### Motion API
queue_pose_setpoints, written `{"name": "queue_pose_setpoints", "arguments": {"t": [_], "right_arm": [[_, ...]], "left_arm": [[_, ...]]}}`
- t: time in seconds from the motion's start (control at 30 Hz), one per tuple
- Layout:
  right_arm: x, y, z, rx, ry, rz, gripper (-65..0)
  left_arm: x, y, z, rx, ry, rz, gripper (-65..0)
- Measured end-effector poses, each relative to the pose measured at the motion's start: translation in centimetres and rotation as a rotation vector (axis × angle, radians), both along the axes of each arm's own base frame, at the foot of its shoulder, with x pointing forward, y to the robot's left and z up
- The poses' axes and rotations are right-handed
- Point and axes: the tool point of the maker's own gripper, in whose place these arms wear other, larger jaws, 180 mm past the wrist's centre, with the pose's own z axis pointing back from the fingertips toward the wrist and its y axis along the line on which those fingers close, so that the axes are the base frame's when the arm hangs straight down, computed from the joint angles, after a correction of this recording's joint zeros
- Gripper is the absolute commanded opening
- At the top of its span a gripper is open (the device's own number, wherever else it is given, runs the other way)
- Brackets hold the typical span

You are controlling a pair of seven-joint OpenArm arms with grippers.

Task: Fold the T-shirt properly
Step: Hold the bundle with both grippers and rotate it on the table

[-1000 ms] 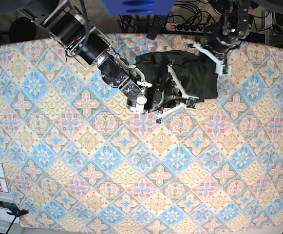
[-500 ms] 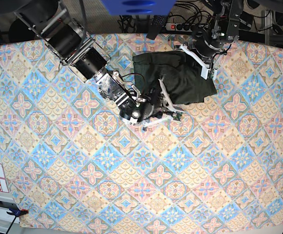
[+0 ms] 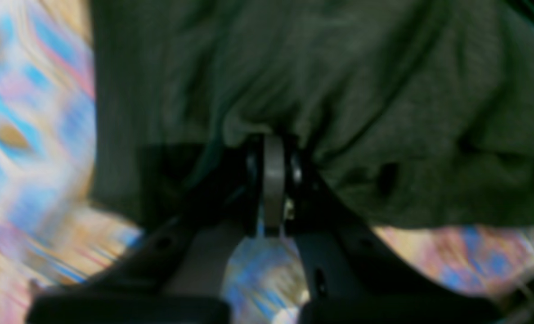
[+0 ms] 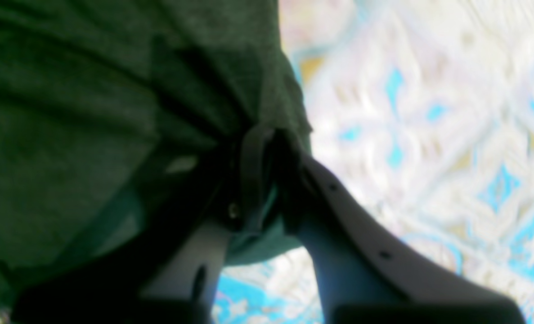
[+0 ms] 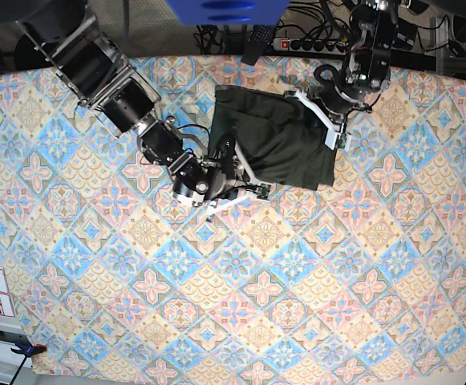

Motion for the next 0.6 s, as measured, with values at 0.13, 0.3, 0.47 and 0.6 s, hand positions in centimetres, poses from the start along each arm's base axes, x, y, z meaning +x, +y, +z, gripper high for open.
{"name": "queue_pose_setpoints", "arguments": {"t": [0.13, 0.3, 0.47, 0.6], "right_arm": [[-0.1, -1.0, -0.1, 0.003, -0.009, -0.014, -59.0], [-1.7, -2.9, 0.1, -0.031, -0.026, 0.000, -59.0], [-2.5, -4.7, 1.1, -0.077, -0.034, -0.056, -59.0], [-3.0, -4.9, 2.4, -0.051, -0.062, -0.062, -58.9]], "left_arm": [[2.2, 0.0, 0.2, 0.061, -0.032, -0.035, -65.0], [4.6, -1.0, -0.2, 0.094, -0.058, -0.092, -65.0], [7.4, -2.4, -0.2, 0.105, -0.078, -0.147, -65.0], [9.0, -3.4, -0.1, 0.120, -0.088, -0.186, -65.0]]}}
